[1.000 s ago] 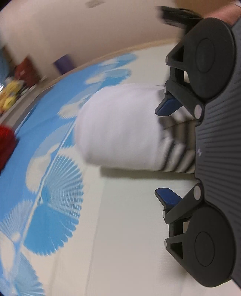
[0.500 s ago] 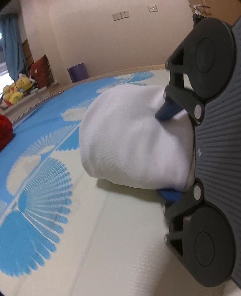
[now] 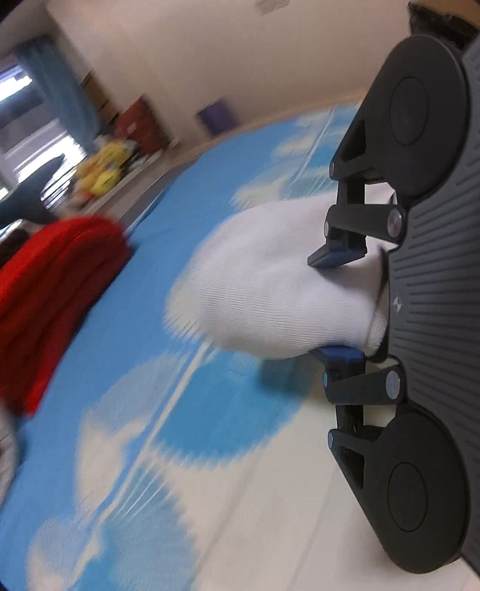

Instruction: Fold small clothes

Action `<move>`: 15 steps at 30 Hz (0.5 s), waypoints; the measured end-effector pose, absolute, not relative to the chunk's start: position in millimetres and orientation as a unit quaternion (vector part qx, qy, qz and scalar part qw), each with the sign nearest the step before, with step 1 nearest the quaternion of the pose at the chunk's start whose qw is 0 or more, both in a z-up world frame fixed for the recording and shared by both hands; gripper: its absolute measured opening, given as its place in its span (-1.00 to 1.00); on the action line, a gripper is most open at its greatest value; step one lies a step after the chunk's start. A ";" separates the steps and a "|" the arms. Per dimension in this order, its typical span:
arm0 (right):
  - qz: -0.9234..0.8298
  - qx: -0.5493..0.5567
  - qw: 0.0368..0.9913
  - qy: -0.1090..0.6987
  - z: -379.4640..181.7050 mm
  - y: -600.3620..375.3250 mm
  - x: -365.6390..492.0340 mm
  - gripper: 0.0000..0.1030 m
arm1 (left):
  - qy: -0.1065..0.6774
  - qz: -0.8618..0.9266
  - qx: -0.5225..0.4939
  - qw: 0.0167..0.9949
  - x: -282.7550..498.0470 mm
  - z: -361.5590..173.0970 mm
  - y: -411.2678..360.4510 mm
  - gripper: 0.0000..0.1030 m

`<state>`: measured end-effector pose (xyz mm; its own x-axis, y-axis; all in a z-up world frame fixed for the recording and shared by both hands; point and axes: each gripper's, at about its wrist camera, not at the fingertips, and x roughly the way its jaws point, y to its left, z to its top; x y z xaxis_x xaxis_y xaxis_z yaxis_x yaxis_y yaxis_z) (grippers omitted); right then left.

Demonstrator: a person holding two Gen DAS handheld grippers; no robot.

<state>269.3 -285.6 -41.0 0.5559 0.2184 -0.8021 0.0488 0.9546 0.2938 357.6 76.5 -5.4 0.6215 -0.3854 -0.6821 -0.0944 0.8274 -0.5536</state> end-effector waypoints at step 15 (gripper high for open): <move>0.035 0.137 0.858 0.494 -66.2 -254.7 286.3 -0.97 | 0.499 -0.074 -0.102 0.857 310.7 -32.8 47.3 0.16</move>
